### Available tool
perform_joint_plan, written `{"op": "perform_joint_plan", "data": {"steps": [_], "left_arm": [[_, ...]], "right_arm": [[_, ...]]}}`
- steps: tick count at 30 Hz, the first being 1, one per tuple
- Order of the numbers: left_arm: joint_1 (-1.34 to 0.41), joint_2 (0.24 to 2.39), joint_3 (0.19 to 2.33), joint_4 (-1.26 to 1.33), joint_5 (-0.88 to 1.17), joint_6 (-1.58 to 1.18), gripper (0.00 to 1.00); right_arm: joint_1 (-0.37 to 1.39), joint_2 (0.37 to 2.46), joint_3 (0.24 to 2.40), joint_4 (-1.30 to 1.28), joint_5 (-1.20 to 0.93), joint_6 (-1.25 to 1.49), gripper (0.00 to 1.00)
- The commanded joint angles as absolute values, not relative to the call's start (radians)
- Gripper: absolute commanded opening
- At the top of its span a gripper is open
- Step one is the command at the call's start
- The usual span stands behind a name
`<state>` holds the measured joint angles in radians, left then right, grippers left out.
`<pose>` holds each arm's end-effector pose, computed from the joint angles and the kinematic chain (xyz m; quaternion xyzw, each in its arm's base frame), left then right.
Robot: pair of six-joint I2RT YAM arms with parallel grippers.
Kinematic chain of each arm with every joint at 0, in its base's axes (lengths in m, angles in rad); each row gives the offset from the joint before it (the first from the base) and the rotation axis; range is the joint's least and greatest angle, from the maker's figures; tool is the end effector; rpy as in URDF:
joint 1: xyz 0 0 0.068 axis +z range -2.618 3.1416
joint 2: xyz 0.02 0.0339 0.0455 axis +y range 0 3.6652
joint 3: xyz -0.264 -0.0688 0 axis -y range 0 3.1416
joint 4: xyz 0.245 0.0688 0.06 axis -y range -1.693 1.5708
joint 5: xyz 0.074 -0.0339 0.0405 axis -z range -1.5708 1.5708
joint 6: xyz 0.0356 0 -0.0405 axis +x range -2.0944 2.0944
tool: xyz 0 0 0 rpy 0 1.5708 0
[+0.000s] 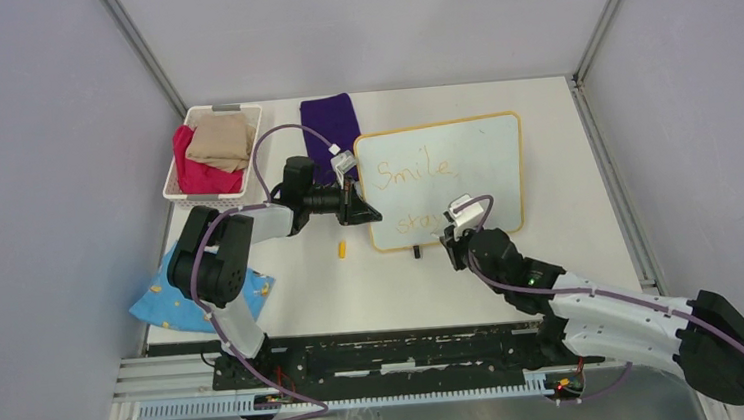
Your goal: Write a sentence on the whiteboard
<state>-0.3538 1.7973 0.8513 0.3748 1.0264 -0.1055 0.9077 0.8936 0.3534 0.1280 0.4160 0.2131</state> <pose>0.3169 -0.1495 0.1572 0.3282 0.7296 -0.5146 0.3085 0.1303 0.1434 0.2020 -0.1724 0.8084 0.1383 0.5456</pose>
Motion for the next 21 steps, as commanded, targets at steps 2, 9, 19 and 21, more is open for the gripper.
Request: {"op": "perform_joint_plan", "data": {"steps": [2, 9, 19, 21], "left_arm": [[-0.394, 1.878, 0.813, 0.233, 0.795, 0.032, 0.02], [-0.394, 1.880, 0.816, 0.230, 0.796, 0.032, 0.02], [-0.394, 1.882, 0.818, 0.229, 0.795, 0.032, 0.02], [-0.394, 1.880, 0.817, 0.230, 0.794, 0.032, 0.02]], "right_arm": [[0.904, 0.937, 0.379, 0.195, 0.380, 0.221, 0.00], [0.906, 0.994, 0.417, 0.240, 0.364, 0.230, 0.00], [0.906, 0.914, 0.443, 0.203, 0.396, 0.204, 0.00], [0.905, 0.855, 0.437, 0.171, 0.430, 0.192, 0.00]]}}
